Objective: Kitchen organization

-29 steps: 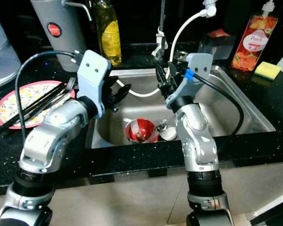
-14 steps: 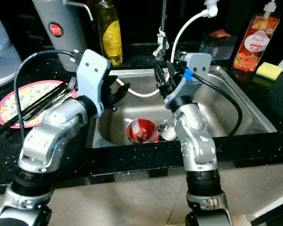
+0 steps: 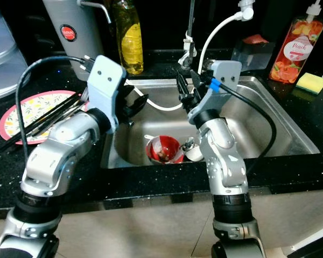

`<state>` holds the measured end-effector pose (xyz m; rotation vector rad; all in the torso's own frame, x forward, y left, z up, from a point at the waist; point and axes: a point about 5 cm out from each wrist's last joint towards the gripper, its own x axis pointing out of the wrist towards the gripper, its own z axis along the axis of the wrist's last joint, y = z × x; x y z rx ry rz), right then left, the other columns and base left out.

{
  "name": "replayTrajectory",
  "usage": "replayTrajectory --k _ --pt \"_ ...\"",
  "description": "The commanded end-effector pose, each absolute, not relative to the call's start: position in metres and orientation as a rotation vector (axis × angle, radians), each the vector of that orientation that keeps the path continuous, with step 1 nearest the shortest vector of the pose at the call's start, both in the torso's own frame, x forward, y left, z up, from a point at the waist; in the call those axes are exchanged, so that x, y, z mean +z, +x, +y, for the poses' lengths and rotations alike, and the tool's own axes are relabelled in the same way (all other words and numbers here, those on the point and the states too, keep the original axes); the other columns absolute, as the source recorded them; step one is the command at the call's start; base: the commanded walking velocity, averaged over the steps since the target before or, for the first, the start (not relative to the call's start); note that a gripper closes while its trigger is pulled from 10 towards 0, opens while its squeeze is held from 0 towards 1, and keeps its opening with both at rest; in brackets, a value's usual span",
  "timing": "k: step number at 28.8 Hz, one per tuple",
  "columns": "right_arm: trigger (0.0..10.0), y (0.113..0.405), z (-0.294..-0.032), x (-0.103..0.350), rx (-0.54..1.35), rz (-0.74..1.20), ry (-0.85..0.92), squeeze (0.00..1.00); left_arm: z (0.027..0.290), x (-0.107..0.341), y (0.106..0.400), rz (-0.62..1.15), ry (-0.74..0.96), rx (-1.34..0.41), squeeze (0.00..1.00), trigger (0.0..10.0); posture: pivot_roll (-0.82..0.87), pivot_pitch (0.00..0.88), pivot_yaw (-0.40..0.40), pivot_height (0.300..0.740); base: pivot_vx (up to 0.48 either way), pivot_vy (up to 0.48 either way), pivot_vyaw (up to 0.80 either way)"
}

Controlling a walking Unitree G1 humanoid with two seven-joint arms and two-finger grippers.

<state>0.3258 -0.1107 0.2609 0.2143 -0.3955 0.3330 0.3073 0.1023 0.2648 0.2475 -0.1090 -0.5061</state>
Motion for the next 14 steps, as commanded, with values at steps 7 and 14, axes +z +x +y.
replayTrajectory --k 7,14 --pt "10.0 0.3298 -0.1077 0.2623 0.341 -0.397 0.215 0.00 0.1095 0.2649 0.3077 -0.099 0.272 -0.472 0.00 10.0 0.25 0.000 -0.037 0.740 0.000 0.000 0.00" --pt "10.0 0.3300 -0.1022 0.2637 0.359 -0.399 0.219 0.00 0.1136 0.2672 0.3088 -0.104 0.270 -0.446 0.00 10.0 0.25 0.000 -0.031 0.740 0.000 0.000 0.00"
